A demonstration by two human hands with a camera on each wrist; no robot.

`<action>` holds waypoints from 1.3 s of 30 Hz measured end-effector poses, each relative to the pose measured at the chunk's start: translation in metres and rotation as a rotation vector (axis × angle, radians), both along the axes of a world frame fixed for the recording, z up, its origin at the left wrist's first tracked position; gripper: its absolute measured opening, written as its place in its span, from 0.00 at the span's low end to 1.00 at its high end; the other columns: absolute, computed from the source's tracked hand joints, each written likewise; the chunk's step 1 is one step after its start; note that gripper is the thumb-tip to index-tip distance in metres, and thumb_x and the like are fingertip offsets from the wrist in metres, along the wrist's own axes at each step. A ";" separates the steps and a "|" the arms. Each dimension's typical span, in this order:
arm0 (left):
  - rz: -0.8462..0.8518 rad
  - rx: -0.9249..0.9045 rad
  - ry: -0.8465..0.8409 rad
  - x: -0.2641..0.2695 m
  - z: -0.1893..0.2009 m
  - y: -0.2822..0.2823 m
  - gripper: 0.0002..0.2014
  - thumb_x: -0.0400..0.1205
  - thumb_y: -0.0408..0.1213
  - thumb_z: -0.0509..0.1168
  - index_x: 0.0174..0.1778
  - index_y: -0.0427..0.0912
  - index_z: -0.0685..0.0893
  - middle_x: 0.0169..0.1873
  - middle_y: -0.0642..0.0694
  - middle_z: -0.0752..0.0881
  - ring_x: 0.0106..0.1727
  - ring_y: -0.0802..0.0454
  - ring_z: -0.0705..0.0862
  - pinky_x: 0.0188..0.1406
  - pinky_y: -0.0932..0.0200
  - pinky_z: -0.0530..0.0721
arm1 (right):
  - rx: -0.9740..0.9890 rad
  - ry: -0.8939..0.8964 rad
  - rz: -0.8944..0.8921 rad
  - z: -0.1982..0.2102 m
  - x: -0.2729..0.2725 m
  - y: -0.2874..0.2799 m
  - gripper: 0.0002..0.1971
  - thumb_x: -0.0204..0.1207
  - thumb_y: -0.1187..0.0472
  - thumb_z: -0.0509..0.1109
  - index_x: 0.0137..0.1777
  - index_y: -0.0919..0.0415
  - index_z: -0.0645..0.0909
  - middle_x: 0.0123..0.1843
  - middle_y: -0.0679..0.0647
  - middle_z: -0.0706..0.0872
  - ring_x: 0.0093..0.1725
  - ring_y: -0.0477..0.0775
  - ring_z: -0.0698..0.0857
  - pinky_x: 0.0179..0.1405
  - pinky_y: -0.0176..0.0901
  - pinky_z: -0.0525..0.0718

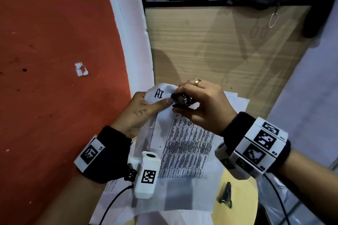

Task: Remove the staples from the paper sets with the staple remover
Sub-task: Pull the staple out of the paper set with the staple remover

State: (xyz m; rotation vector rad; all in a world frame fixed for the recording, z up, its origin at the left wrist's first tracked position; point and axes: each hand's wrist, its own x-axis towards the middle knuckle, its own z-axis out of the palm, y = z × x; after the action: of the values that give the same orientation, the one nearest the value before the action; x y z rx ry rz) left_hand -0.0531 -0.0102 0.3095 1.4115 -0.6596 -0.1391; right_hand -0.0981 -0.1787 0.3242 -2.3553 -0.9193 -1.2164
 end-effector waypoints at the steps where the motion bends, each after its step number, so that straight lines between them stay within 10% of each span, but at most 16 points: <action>1: 0.004 0.009 0.008 0.001 -0.001 0.000 0.06 0.73 0.34 0.70 0.45 0.40 0.89 0.40 0.42 0.90 0.40 0.55 0.87 0.40 0.64 0.84 | -0.033 -0.007 -0.009 0.002 0.001 0.000 0.12 0.64 0.62 0.77 0.44 0.69 0.85 0.40 0.59 0.87 0.37 0.63 0.84 0.33 0.51 0.84; 15: -0.050 0.008 0.047 0.005 -0.003 -0.011 0.13 0.77 0.30 0.66 0.57 0.38 0.85 0.45 0.47 0.91 0.49 0.54 0.88 0.51 0.60 0.84 | -0.282 -0.007 0.002 0.017 0.014 -0.012 0.10 0.61 0.61 0.75 0.36 0.69 0.82 0.32 0.59 0.83 0.31 0.61 0.82 0.32 0.43 0.70; 27: 0.025 -0.029 0.106 0.006 -0.006 -0.019 0.06 0.76 0.26 0.68 0.47 0.36 0.87 0.39 0.46 0.92 0.42 0.55 0.90 0.42 0.64 0.86 | 0.012 0.108 0.008 -0.002 0.013 -0.019 0.14 0.68 0.56 0.77 0.48 0.66 0.85 0.42 0.57 0.86 0.39 0.60 0.85 0.36 0.54 0.84; 34: 0.131 -0.054 0.178 0.002 -0.006 -0.020 0.12 0.68 0.36 0.76 0.44 0.34 0.89 0.49 0.28 0.88 0.47 0.39 0.86 0.61 0.33 0.79 | 0.134 0.171 0.023 -0.005 0.007 -0.021 0.22 0.66 0.51 0.77 0.54 0.66 0.84 0.48 0.49 0.83 0.48 0.46 0.83 0.44 0.49 0.85; 39: 0.168 -0.068 0.222 0.002 -0.009 -0.019 0.17 0.65 0.41 0.79 0.42 0.33 0.89 0.48 0.25 0.86 0.46 0.33 0.83 0.54 0.37 0.78 | 0.491 0.262 0.016 -0.005 0.000 -0.022 0.16 0.65 0.54 0.77 0.49 0.56 0.78 0.47 0.54 0.84 0.44 0.48 0.86 0.39 0.44 0.87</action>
State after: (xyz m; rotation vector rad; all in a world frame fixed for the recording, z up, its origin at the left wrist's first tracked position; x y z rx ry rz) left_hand -0.0508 -0.0289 0.3004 1.3565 -0.3572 -0.1369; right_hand -0.0984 -0.2007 0.3197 -2.0382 -0.4838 -0.9615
